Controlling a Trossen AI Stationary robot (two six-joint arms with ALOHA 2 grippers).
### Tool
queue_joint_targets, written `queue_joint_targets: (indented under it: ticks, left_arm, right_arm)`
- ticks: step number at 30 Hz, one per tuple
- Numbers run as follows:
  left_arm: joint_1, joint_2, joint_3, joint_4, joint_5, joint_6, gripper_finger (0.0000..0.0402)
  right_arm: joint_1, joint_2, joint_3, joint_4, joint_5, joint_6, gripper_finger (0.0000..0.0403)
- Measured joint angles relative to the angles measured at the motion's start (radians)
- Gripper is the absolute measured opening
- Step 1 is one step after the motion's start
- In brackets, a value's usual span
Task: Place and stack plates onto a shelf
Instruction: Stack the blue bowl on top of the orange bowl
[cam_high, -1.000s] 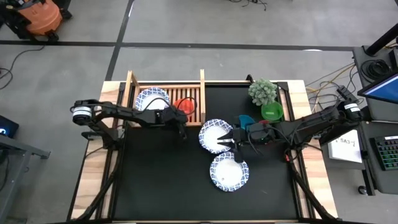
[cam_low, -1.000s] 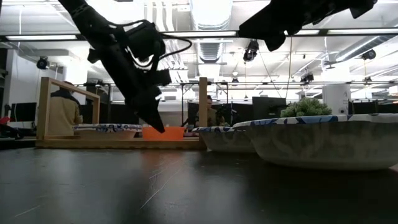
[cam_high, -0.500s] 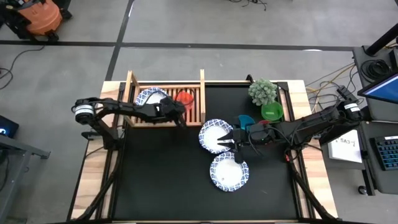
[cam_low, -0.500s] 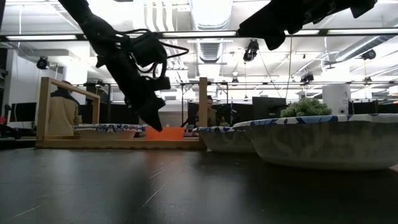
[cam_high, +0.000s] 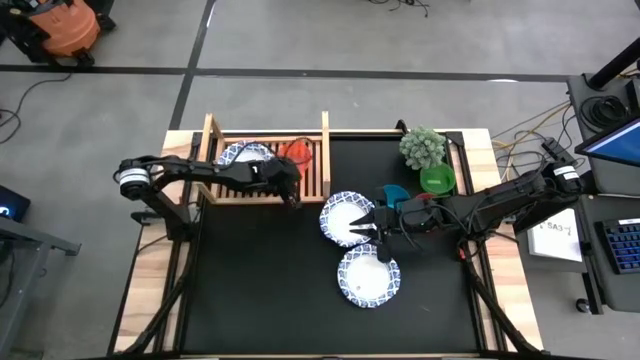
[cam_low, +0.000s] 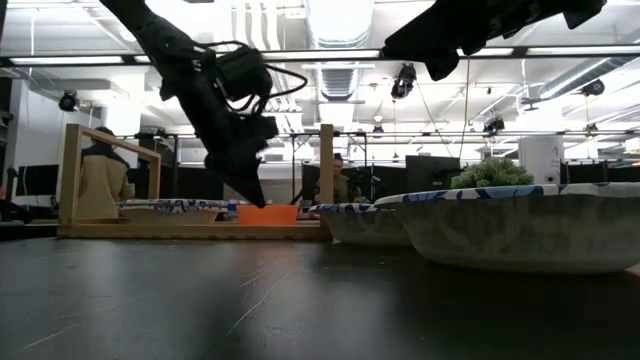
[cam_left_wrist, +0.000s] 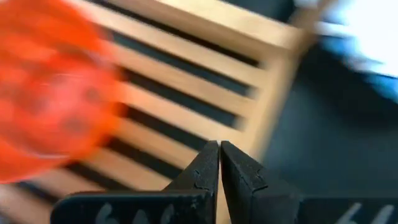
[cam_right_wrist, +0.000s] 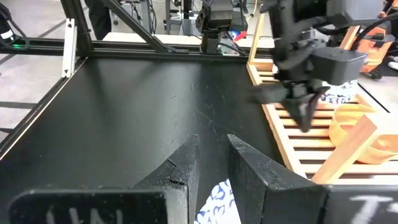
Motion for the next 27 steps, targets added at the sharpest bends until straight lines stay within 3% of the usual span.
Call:
queue_joint_targets:
  ticks: [5, 15, 20, 27]
  left_arm:
    - [-0.070, -0.014, 0.002, -0.021, 0.162, -0.015, 0.0000]
    - [-0.271, -0.077, 0.002, -0.016, 0.174, -0.040, 0.0000]
    - [-0.361, -0.117, 0.002, -0.019, 0.174, -0.040, 0.0000]
    - [-0.476, -0.222, 0.002, -0.076, 0.174, -0.039, 0.0000]
  right_arm:
    - [0.000, 0.000, 0.000, -0.004, 0.000, -0.001, 0.0068]
    - [0.000, 0.000, 0.000, -0.032, 0.018, 0.027, 0.0068]
    - [-0.009, -0.002, 0.000, -0.100, 0.214, 0.230, 0.0068]
    - [-0.075, -0.001, 0.000, -0.303, 0.235, 0.535, 0.0068]
